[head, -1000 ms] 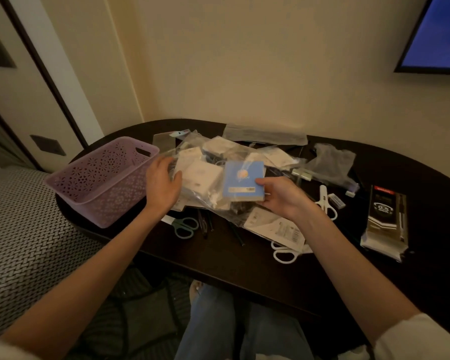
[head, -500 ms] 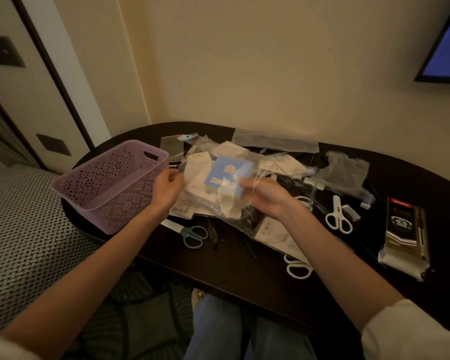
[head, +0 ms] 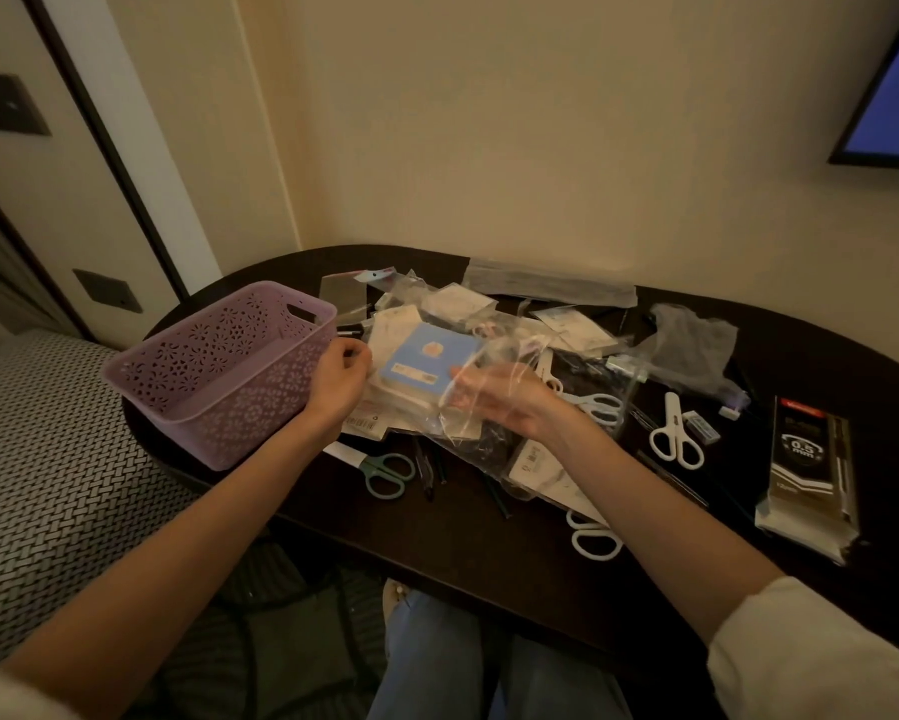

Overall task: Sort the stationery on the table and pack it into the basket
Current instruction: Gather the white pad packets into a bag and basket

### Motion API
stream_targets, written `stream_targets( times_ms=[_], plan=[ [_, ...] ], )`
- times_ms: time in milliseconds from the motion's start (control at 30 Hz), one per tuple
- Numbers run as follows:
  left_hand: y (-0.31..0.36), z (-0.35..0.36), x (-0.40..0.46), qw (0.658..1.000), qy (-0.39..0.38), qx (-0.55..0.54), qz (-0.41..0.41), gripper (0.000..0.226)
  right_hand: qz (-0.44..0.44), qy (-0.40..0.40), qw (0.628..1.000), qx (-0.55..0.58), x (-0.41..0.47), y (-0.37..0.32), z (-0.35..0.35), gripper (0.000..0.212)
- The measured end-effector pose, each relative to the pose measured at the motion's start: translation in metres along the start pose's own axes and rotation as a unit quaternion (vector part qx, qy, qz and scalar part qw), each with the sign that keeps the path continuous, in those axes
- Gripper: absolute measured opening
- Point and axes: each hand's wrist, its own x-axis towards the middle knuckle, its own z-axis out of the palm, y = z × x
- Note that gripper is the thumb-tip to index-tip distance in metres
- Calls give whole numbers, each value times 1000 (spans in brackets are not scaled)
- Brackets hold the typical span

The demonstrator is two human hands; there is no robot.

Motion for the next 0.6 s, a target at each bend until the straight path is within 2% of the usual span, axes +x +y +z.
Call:
stream_targets(
  times_ms=[100, 300, 433, 533, 600],
  plan=[
    [1, 0, 1, 1000, 1, -14, -15, 11, -24, 40, 995, -84, 11, 3, 7, 41],
    [5, -1, 3, 999, -11, -34, -31, 16, -66, 114, 984, -122, 31, 10, 0, 41],
    [4, -1, 5, 996, -44, -48, -55, 19, -77, 79, 980, -166, 29, 16, -14, 29],
    [8, -2, 4, 991, -51, -77, -94, 33, -82, 48, 982, -161, 26, 17, -13, 41],
    [9, -3, 4, 988, -55, -98, -110, 38, -82, 37, 990, -111, 29, 16, -12, 45]
  ],
)
